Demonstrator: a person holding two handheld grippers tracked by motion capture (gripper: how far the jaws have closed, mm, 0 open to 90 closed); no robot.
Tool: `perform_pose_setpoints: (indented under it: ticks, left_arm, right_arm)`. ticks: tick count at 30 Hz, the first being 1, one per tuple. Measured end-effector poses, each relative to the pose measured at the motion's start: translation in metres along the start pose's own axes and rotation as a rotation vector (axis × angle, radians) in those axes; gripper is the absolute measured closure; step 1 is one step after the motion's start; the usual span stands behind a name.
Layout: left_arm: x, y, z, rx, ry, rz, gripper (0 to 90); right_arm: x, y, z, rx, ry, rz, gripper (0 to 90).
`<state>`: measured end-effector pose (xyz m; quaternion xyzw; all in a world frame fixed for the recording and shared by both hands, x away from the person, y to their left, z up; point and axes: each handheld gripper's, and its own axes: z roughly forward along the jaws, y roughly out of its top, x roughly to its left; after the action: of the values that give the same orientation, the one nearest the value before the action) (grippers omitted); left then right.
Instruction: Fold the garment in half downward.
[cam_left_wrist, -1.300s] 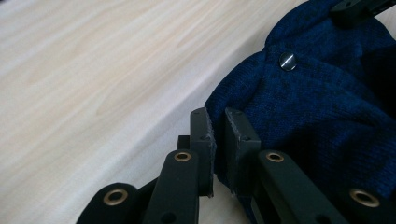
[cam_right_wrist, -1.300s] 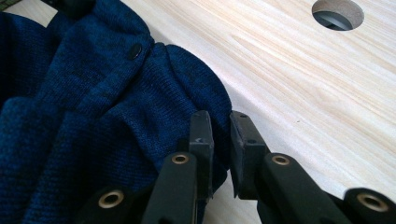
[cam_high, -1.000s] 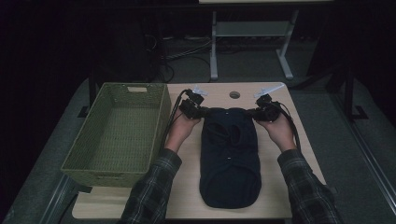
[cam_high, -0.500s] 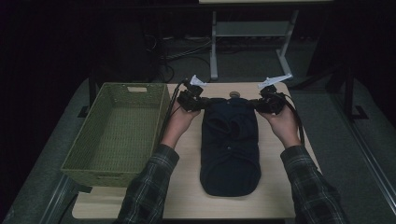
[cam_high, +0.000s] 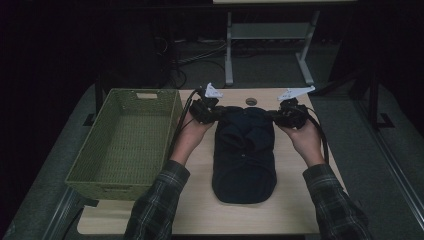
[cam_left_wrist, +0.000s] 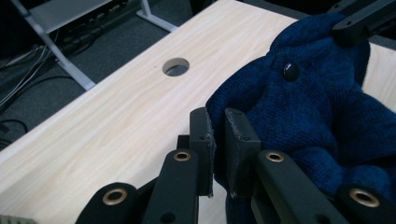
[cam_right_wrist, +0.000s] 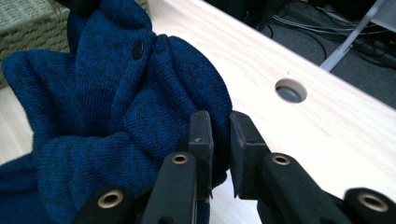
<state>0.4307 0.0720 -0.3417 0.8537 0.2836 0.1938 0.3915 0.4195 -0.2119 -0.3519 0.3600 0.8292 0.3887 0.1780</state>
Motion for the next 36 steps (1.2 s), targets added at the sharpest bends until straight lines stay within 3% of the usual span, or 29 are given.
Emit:
perform_pose_setpoints:
  ticks: [6,16,20,36]
  left_arm:
    - [-0.011,-0.011,-0.002,0.006,-0.007,0.02,82.5]
    - [-0.023,-0.033,-0.008,0.008,-0.037,0.009,82.5]
    - [-0.029,-0.041,-0.009,0.011,-0.062,-0.017,82.5]
    - [-0.047,-0.066,-0.019,0.03,-0.144,-0.058,82.2]
  right_arm:
    - [0.009,-0.019,0.002,0.012,0.018,-0.004,80.2]
    - [0.027,-0.035,-0.003,0.012,0.028,-0.029,80.0]
    - [0.032,-0.042,-0.006,0.012,0.03,-0.041,80.0]
    - [0.054,-0.071,-0.02,-0.003,0.083,-0.054,79.2]
